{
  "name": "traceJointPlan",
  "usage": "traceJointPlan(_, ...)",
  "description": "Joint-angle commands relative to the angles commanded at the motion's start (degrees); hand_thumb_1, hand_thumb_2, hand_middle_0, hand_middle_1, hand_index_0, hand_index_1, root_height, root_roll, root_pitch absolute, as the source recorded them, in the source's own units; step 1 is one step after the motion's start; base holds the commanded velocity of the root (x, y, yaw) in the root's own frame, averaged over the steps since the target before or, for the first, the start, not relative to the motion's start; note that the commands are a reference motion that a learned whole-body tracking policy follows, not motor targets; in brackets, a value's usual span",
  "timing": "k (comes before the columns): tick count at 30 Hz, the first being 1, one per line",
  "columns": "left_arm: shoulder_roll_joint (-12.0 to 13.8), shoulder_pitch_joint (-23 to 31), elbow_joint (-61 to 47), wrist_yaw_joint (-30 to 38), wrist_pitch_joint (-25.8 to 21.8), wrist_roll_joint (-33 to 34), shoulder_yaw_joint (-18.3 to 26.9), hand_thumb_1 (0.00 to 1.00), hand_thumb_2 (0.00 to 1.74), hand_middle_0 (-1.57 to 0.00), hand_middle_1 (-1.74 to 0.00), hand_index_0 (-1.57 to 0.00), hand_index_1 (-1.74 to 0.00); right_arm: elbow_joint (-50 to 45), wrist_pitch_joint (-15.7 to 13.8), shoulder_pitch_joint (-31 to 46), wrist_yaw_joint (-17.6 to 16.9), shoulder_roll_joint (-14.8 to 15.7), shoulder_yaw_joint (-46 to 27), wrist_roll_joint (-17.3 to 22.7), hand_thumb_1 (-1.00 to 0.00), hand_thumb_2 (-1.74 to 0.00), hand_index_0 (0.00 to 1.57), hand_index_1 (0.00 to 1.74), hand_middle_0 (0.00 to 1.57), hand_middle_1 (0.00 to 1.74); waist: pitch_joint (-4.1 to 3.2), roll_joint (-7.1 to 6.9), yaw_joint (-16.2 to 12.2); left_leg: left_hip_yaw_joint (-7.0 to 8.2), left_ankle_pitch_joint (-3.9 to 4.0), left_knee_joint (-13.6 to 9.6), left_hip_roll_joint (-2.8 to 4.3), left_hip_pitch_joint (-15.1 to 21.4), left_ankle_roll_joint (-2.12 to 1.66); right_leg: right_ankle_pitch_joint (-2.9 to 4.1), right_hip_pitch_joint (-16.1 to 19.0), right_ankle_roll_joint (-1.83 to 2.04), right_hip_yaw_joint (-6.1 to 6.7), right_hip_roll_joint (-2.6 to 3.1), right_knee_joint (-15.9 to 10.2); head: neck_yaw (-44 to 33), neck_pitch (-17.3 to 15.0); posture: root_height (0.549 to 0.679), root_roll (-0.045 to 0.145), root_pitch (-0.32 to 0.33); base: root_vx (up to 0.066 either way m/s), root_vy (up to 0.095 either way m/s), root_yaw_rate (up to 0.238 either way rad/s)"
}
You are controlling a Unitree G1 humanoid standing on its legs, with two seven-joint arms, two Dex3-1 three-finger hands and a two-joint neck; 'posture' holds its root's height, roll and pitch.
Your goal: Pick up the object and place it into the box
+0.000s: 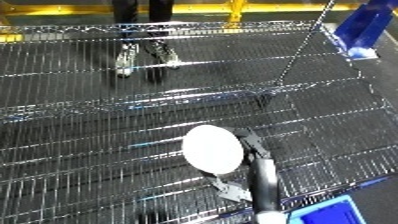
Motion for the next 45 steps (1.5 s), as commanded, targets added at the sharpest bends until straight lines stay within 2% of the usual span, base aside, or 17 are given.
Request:
traceJointPlan(2,-0.4,1.0,0.2,-0.6,-0.2,0.4,0.5,1.0,1.74,-1.57,-1.74,-1.57,-1.74,-3.7,0.7,2.7,0.4,0.2,-1.3,0.3,-0.75,-1.3,1.18,1.3,1.18,1.3,0.0,-0.53,-0.7,-0.06,0.35,-1.3,0.47,1.9,-0.12,0.23,1.7,0.07,0.2,0.15,-1.3,0.2,-0.3,0.627,0.045,0.15,-0.063,0.012,-0.076)
traceJointPlan(5,-0.7,1.4,0.2,-0.7,-0.2,0.7,0.7,1.0,1.74,-1.57,-1.74,-1.57,-1.74,-5.9,1.0,4.4,0.6,0.5,-2.1,0.6,-0.75,-1.3,1.18,1.3,1.18,1.3,0.0,-0.92,-1.2,-0.08,0.51,-2.1,0.73,3.3,-0.17,0.43,3.0,0.12,0.27,0.22,-2.4,1.2,-1.0,0.63,0.047,0.14,-0.061,0.006,-0.073)
traceJointPlan(7,-1.0,1.3,0.3,-0.8,0.0,1.1,0.7,1.0,1.74,-1.57,-1.74,-1.57,-1.74,-8.1,1.1,6.3,0.8,0.8,-3.1,1.0,-0.75,-1.3,1.18,1.3,1.18,1.3,0.0,-1.54,-1.9,-0.06,0.59,-3.1,1.01,5.3,-0.24,0.67,5.2,0.17,0.34,0.33,-3.9,2.2,-2.4,0.634,0.05,0.125,-0.068,-0.004,-0.062)
traceJointPlan(17,-2.3,1.0,1.5,-1.5,0.1,2.3,0.9,1.0,1.74,-1.57,-1.74,-1.57,-1.74,-13.0,1.8,11.5,-0.4,2.1,-5.8,1.3,-0.75,-1.3,1.18,1.3,1.18,1.3,0.0,-2.94,-3.8,0.05,0.38,-5.4,1.76,11.4,-0.49,1.04,11.3,0.23,0.89,0.5,-7.5,7.8,-4.9,0.645,0.059,0.074,-0.049,0.005,-0.058)
traceJointPlan(21,-3.2,1.2,2.5,-1.9,0.1,2.8,1.4,1.0,1.74,-1.57,-1.74,-1.57,-1.74,-15.1,2.0,14.4,-1.5,3.2,-7.7,0.9,-0.75,-1.3,1.18,1.3,1.18,1.3,0.0,-3.29,-5.0,0.55,0.25,-6.7,2.17,14.4,-0.76,1.26,13.9,0.34,1.32,0.63,-9.4,11.8,-5.6,0.649,0.064,0.054,-0.033,0.033,-0.103)
traceJointPlan(23,-4.0,1.3,3.2,-2.2,-0.2,3.0,1.7,1.0,1.74,-1.57,-1.74,-1.57,-1.74,-16.0,2.0,16.0,-2.0,3.7,-8.7,0.8,-0.75,-1.3,1.18,1.3,1.18,1.3,-0.05,-3.27,-5.8,0.96,0.26,-7.4,2.39,16.0,-0.93,1.34,15.1,0.33,1.61,0.63,-10.2,13.8,-7.1,0.651,0.067,0.045,-0.027,0.079,-0.149)
traceJointPlan(26,-5.2,1.9,4.1,-2.5,-0.7,3.4,1.9,1.0,1.74,-1.57,-1.74,-1.57,-1.74,-17.3,1.7,19.2,-2.8,4.2,-10.4,0.8,-0.75,-1.3,1.18,1.3,1.18,1.3,-0.48,-2.99,-7.2,1.64,0.37,-8.6,2.76,18.1,-1.18,1.37,16.7,0.31,2.18,0.6,-11.1,16.4,-8.8,0.654,0.07,0.033,-0.01,0.094,-0.167)
traceJointPlan(33,-7.4,3.2,6.4,-2.6,-2.3,3.1,1.7,1.0,1.74,-1.57,-1.74,-1.57,-1.74,-18.5,0.4,26.4,-2.5,4.5,-14.8,2.5,-0.75,-1.3,1.18,1.3,1.18,1.3,-2.33,-1.64,-10.2,3.33,0.66,-11.1,3.38,22.2,-1.72,1.29,19.1,0.41,3.38,0.25,-12.9,20.9,-12.8,0.658,0.077,0.018,0.0,0.097,-0.143)
traceJointPlan(39,-9.3,3.8,8.4,-2.5,-4.0,2.8,1.5,1.0,1.74,-1.57,-1.74,-1.57,-1.74,-18.5,-0.6,31.1,-1.4,5.0,-17.2,3.9,-0.75,-1.3,1.18,1.3,1.18,1.3,-3.19,-0.03,-12.8,4.84,1.52,-14.1,3.58,25.0,-2.14,2.13,20.5,0.64,4.52,0.18,-15.7,22.5,-14.3,0.662,0.084,0.016,-0.015,0.107,-0.207)
traceJointPlan(45,-11.0,4.4,10.1,-2.5,-6.5,2.1,1.1,1.0,1.74,-1.57,-1.74,-1.57,-1.74,-17.3,-1.9,35.3,-0.3,5.4,-19.0,5.2,-0.75,-1.3,1.18,1.3,1.18,1.3,-3.57,1.53,-15.1,6.42,1.76,-15.8,3.72,27.0,-2.48,2.91,21.2,1.02,5.63,-0.15,-18.1,23.3,-15.6,0.665,0.092,0.021,-0.024,0.097,-0.217)
